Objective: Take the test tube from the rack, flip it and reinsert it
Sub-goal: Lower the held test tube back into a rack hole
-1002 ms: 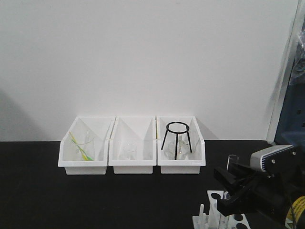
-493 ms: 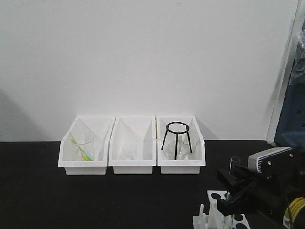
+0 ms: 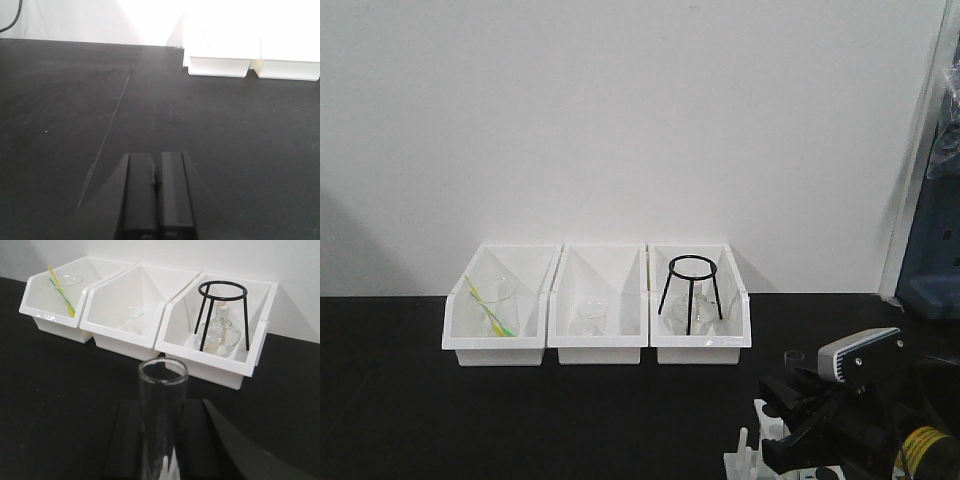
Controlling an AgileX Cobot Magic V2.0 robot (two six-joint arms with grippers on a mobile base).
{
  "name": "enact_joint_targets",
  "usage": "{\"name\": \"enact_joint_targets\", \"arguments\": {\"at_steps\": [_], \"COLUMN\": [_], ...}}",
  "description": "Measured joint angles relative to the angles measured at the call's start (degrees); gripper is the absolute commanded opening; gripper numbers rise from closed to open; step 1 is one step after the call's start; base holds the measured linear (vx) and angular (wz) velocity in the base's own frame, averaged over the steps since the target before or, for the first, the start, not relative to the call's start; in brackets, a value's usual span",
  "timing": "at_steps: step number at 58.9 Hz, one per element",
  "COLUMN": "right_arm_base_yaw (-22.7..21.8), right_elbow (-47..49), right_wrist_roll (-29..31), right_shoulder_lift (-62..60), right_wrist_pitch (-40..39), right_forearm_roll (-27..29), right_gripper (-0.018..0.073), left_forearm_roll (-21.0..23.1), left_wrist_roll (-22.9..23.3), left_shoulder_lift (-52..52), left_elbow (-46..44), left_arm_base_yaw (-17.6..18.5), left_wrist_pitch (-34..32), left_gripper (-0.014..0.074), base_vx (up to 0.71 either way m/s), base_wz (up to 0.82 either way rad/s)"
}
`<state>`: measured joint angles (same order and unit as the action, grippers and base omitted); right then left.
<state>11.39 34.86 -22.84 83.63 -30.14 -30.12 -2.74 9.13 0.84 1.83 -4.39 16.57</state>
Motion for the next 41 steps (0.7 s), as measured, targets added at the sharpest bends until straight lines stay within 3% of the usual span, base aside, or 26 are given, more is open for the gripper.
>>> {"name": "enact_joint_targets", "arguments": {"at_steps": [14, 30, 41], "right_arm_base_yaw": [0.00, 0.00, 0.00], "right_elbow": [-6.25, -6.61, -6.61], "right_wrist_roll": [3.52, 3.89, 1.99], "right_shoulder_lift": [2.94, 5.95, 7.08], "right_wrist_pitch": [-9.62, -10.79, -11.33], "right_forearm_roll": [3.63, 1.63, 0.80], "right_gripper": [0.0148, 0.0160, 0.0258], "left_forearm_roll": [0.00, 0.00, 0.00], "left_wrist_roll": [0.00, 0.00, 0.00], "left_shoulder_lift": [0.00, 0.00, 0.00], "left_elbow": [0.00, 0.00, 0.00], "left_arm_base_yaw": [0.00, 0.00, 0.00], "left_wrist_pitch": [0.00, 0.00, 0.00], "left_gripper": [-0.0006, -0.0006, -0.0006], "base_vx": [0.00, 0.00, 0.00], "base_wz": [0.00, 0.00, 0.00]}}
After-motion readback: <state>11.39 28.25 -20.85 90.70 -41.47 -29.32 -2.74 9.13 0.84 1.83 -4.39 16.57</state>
